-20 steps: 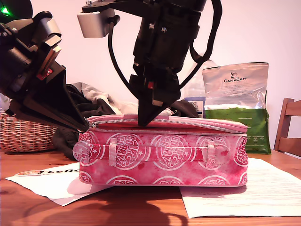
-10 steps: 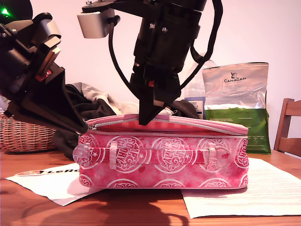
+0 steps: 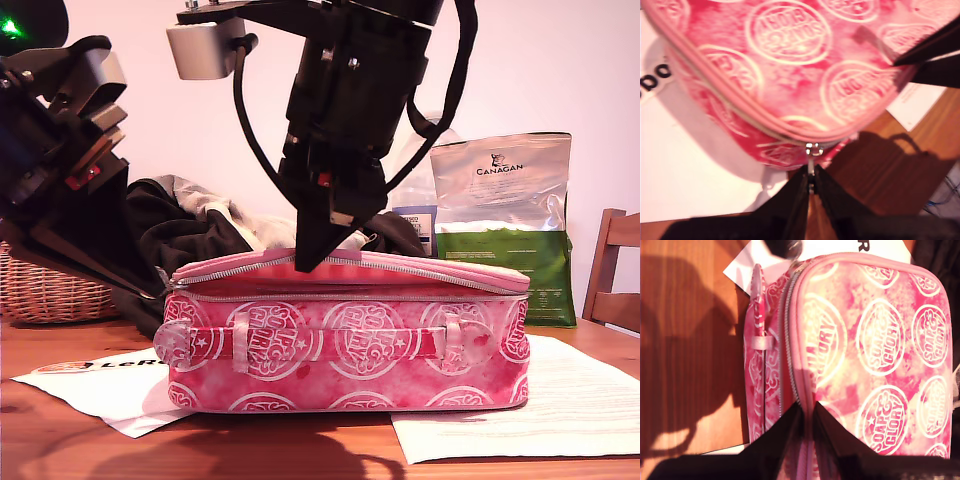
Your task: Open the zipper in the zip bag in front of you
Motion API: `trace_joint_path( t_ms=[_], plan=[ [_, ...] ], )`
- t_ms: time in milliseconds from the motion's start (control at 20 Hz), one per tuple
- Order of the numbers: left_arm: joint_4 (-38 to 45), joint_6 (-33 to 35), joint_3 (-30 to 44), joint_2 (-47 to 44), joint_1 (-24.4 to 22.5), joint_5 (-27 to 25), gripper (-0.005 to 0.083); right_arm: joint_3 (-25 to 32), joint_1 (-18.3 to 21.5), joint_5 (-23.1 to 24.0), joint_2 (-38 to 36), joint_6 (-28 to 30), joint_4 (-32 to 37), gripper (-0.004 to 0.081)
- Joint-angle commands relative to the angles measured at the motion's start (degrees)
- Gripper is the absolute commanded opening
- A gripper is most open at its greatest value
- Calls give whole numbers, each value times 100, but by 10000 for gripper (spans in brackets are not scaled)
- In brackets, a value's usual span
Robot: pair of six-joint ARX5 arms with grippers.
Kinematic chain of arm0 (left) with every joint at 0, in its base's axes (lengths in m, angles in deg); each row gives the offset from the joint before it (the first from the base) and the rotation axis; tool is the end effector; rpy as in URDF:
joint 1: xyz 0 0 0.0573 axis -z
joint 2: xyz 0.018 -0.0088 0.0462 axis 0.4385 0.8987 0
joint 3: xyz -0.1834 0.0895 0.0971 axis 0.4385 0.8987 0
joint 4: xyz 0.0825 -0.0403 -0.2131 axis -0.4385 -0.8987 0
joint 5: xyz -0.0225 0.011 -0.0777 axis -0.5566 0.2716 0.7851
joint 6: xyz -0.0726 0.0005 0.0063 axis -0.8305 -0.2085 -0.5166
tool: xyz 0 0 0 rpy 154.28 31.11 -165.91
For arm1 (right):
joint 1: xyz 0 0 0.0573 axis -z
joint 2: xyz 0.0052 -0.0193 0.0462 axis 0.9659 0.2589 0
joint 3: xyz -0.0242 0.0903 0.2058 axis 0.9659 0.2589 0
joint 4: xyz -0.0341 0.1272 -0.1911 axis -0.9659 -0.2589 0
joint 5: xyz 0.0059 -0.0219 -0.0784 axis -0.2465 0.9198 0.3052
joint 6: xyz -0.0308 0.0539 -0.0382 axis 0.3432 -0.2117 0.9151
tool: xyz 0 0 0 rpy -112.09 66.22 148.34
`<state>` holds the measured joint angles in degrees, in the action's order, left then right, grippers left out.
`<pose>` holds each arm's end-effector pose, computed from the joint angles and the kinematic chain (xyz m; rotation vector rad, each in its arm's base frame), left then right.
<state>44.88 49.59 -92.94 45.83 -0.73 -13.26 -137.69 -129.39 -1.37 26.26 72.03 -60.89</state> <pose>0.2126 -0.1222 0.1473 0.0449 0.8869 -0.7453 0.1979 0.2515 0.1734 -1.2821 0.5673 0.9647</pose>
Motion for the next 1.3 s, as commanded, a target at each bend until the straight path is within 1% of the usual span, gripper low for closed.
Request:
trace_joint_path(
  t_ms=[0, 100, 300, 550, 700, 800, 1000, 1250],
  plan=[
    [118, 57, 81, -52, -142, -186, -19, 20, 63, -7, 50, -11, -131, -13],
    [306, 76, 81, -44, -203, -214, -19, 20, 55, -111, 50, -13, -234, -12],
    [855, 125, 81, 37, -229, -238, -19, 20, 52, -114, 50, -13, -308, -12],
    [1296, 164, 81, 557, -262, -271, -19, 20, -31, -131, 50, -15, -363, -13],
    [1687, 162, 81, 787, -400, -262, -19, 20, -101, -289, 50, -52, -535, -13],
    [1858, 162, 81, 876, -505, -199, -19, 20, -142, -385, 50, -164, -603, -13],
    [2269, 157, 81, 1139, -579, 44, -20, 20, -269, -396, 50, -170, -769, -13],
    [2951, 157, 81, 1593, -619, 52, -20, 20, -330, -389, 50, -428, -1104, -13]
  ],
)
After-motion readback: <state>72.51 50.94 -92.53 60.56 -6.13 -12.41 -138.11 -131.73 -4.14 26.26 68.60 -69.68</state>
